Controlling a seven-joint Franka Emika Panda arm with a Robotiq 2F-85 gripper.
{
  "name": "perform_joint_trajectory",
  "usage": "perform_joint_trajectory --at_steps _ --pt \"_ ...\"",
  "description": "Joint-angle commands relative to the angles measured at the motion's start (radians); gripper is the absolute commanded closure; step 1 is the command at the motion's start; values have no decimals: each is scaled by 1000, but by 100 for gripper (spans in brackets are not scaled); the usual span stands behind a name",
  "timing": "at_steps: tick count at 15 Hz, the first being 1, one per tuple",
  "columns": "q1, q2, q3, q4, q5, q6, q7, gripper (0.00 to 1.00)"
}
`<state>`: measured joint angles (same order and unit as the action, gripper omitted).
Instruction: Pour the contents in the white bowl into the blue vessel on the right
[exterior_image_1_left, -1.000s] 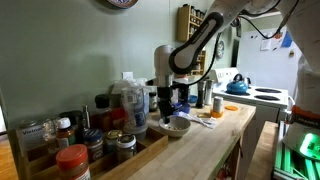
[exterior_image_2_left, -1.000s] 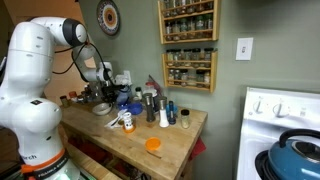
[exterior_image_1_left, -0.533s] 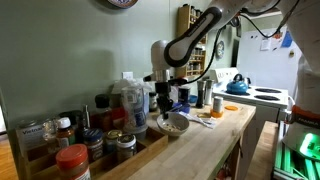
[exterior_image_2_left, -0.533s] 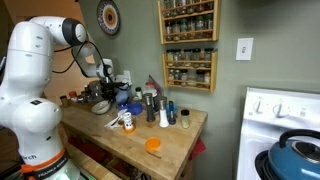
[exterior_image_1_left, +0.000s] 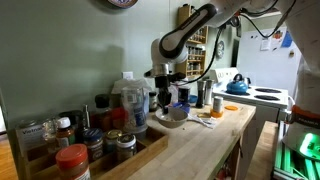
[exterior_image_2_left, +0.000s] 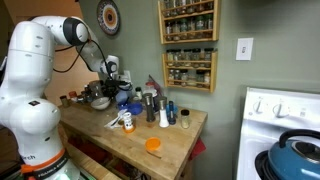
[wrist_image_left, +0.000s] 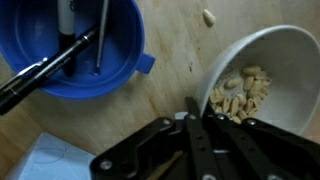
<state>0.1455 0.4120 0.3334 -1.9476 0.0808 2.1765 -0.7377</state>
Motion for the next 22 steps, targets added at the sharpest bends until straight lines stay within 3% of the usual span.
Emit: perform_joint_trajectory --at_steps 1,5,6,8,17,18,22 --pt "7 1 -8 5 6 -5 -2 93" --pt "7 2 -6 5 9 -6 -2 93" --pt "7 2 -6 5 9 -6 -2 98" --pt "8 15 -13 14 2 -12 0 98" --pt "0 112 -15 30 0 127 -6 98" --pt "-2 112 -15 34 -1 119 -9 71" --pt "-18 104 -5 47 9 90 -43 46"
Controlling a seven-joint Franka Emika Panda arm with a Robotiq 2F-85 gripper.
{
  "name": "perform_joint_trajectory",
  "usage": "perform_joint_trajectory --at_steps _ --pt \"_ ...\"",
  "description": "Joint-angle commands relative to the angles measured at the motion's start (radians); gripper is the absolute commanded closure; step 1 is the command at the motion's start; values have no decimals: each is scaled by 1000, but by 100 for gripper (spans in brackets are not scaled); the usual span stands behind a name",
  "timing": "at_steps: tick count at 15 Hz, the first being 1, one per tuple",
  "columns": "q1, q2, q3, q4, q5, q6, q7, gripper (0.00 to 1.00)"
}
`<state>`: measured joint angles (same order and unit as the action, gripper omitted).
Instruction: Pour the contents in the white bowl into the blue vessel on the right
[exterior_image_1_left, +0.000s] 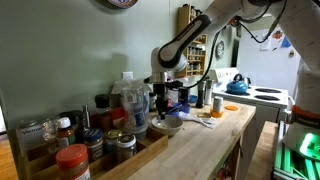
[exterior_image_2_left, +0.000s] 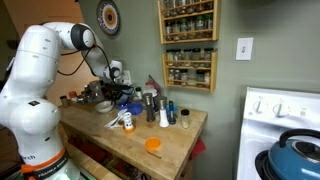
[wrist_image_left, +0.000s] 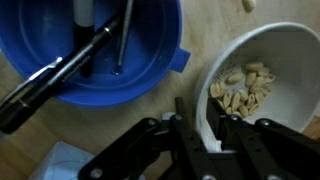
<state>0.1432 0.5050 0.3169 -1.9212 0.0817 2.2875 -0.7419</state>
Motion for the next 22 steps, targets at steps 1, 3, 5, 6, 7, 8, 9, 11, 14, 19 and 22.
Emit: perform_joint_trajectory --at_steps 1,3,5,6,7,8,9,11,14,19,22 --pt "-21 17 16 27 17 -26 -56 38" --pt "-20 24 13 31 17 -24 -68 24" --pt "-18 38 7 37 9 -34 -72 56" --pt "-17 47 6 38 6 -43 -77 55" --pt "-17 52 6 39 6 -51 -80 55" --pt "-18 56 8 39 7 -56 -84 61" --pt "-18 58 9 40 7 -57 -90 71" --pt "-21 59 14 42 10 -57 -106 88" --pt "-22 52 17 50 12 -67 -122 100" --pt "-41 14 34 65 35 -161 -187 98" --pt "-73 -77 31 47 65 -218 -248 98"
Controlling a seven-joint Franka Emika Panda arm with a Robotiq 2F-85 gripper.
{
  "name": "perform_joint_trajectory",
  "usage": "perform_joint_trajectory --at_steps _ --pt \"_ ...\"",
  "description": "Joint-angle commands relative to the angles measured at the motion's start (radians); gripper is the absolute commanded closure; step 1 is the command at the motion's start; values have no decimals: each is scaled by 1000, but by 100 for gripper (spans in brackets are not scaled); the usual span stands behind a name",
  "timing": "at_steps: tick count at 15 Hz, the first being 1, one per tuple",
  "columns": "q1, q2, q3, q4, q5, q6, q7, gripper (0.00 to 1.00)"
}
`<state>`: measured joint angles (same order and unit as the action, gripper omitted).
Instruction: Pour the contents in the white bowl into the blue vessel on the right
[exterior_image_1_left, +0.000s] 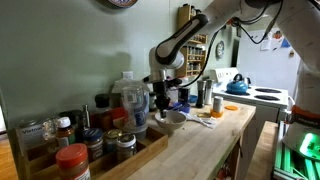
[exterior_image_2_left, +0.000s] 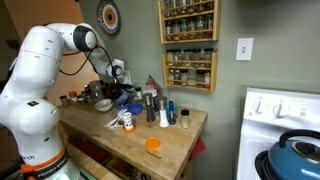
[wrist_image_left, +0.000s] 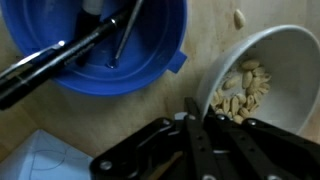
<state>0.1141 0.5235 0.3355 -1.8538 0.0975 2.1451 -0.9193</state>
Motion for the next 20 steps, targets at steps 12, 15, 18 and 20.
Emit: perform_joint_trajectory --at_steps 12,15,18,20 --pt "-70 -277 -81 -32 87 126 -237 98" --pt "-120 -293 -57 -38 214 191 -471 98" --pt "-160 -311 -57 -51 263 132 -684 98" --pt "-155 -331 -92 -83 224 113 -717 98"
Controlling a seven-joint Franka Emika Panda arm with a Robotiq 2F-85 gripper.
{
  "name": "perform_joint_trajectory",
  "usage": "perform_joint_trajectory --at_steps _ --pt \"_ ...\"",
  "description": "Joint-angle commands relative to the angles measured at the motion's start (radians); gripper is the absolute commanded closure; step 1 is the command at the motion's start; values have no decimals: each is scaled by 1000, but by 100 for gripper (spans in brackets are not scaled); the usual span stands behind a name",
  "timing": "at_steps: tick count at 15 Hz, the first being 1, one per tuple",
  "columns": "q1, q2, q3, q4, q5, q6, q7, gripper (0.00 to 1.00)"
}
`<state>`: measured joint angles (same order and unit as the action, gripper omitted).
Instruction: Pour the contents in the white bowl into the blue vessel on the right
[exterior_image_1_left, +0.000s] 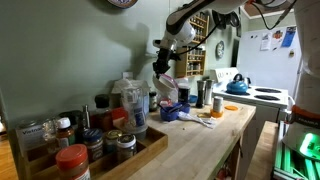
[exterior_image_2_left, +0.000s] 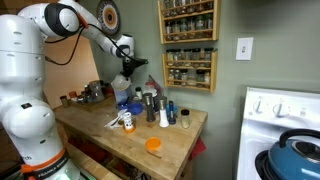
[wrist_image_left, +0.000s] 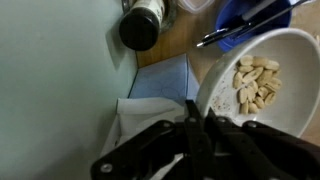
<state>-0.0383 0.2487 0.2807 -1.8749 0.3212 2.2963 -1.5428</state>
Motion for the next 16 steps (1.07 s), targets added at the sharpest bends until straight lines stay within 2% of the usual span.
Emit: perform_joint_trajectory --at_steps 1,3,4,6,7,16 --pt "5 -68 -58 -82 -29 -30 -89 98" --pt "36 -100 -108 -138 -101 87 62 98" --pt "25 -32 -88 -58 -53 23 -18 93" --pt "28 -53 -107 -90 -80 62 23 93" --pt "39 -59 -117 -105 -115 113 61 98" --pt "16 -89 -122 -236 -55 388 69 98"
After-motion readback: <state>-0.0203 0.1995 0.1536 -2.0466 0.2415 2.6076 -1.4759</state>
